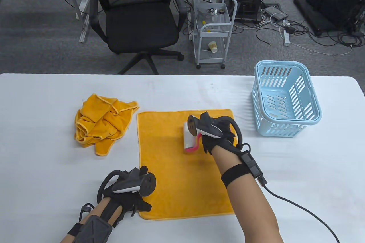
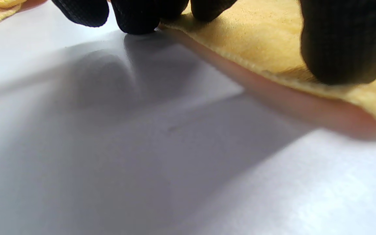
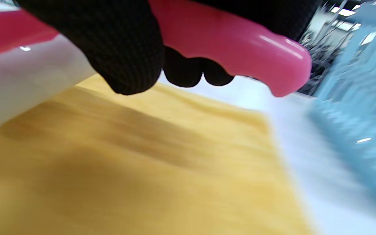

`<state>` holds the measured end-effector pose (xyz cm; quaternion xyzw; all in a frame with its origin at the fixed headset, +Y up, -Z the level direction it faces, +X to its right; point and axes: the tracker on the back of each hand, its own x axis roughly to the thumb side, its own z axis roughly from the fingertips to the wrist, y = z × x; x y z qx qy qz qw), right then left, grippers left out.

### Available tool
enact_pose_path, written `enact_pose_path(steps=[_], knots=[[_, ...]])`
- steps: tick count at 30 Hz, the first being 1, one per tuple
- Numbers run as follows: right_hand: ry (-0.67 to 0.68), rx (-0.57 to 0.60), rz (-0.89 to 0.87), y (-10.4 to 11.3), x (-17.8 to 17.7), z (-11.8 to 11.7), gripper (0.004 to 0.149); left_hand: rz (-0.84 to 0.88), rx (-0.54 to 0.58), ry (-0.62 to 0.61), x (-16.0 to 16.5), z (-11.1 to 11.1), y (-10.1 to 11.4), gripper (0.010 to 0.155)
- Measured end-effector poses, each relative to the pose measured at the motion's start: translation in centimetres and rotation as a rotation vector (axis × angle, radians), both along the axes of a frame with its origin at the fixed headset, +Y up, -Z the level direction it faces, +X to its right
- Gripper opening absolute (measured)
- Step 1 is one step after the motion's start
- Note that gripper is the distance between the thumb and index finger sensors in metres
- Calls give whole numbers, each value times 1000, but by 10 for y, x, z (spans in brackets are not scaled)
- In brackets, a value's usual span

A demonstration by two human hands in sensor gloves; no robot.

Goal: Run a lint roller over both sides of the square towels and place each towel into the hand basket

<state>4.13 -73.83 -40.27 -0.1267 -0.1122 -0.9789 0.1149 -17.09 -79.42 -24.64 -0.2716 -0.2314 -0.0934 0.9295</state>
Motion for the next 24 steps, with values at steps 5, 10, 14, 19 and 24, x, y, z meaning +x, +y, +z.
enact_pose_path(steps=[5,10,14,19,24], knots=[[82,-17,-94,-20,-36,10,59,0,0,0,0,0,0,101],[74,26,-11,-22,-26,11,59,0,0,0,0,0,0,101],[-23,13,22,-21,10,7,59,0,0,0,0,0,0,102],[-134,21,119,-13,61,9,58,-3,1,1,0,0,0,102],[-208,58,269,-7,95,19,56,-3,1,1,0,0,0,102]])
